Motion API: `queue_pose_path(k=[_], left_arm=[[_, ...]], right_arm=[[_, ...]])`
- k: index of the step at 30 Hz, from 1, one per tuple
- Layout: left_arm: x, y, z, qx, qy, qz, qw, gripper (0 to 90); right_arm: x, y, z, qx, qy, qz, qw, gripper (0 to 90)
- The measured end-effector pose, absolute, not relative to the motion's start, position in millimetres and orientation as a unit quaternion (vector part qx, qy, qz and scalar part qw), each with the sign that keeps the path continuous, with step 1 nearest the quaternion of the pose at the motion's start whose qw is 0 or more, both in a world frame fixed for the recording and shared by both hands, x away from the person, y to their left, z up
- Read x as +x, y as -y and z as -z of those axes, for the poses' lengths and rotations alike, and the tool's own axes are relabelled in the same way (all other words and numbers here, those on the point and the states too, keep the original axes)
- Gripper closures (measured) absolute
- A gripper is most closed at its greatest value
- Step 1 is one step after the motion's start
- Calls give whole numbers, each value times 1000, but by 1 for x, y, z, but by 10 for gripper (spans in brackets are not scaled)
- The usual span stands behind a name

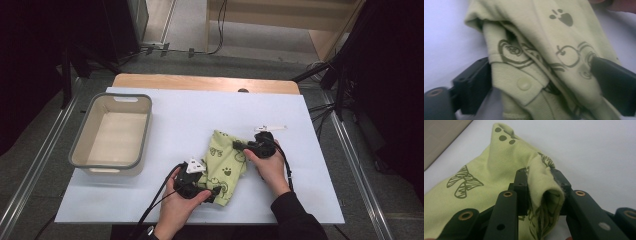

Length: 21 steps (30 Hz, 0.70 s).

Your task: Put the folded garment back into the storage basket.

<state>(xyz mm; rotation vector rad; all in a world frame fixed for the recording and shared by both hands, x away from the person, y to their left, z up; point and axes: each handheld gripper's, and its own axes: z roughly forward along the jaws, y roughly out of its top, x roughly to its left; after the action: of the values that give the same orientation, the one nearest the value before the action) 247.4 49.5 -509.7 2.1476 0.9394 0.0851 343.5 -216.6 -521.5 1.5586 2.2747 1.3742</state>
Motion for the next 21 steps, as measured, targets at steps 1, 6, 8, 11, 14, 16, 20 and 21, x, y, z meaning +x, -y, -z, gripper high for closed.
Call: queue_pose_path(k=[1,6,8,11,14,16,20,21], left_arm=[[246,-48,510,844,-369,-35,388,136],[240,-43,510,845,-372,-54,381,207],[238,-41,510,848,-368,-63,377,266],[233,-39,511,850,-362,-78,375,320],[230,-38,511,851,-360,-85,373,355],[229,-37,511,851,-359,-84,374,429],[224,-37,511,852,-343,-71,389,599],[224,-38,511,851,-341,-69,393,614]], right_arm=[[343,216,521,506,-738,-446,30,684],[342,216,521,504,-739,-447,32,684],[341,215,520,502,-738,-448,35,684],[339,214,519,497,-741,-449,41,684],[338,213,517,495,-741,-451,45,684],[337,212,517,491,-742,-453,50,685],[335,209,514,480,-749,-454,55,685],[334,208,513,477,-751,-453,58,685]])
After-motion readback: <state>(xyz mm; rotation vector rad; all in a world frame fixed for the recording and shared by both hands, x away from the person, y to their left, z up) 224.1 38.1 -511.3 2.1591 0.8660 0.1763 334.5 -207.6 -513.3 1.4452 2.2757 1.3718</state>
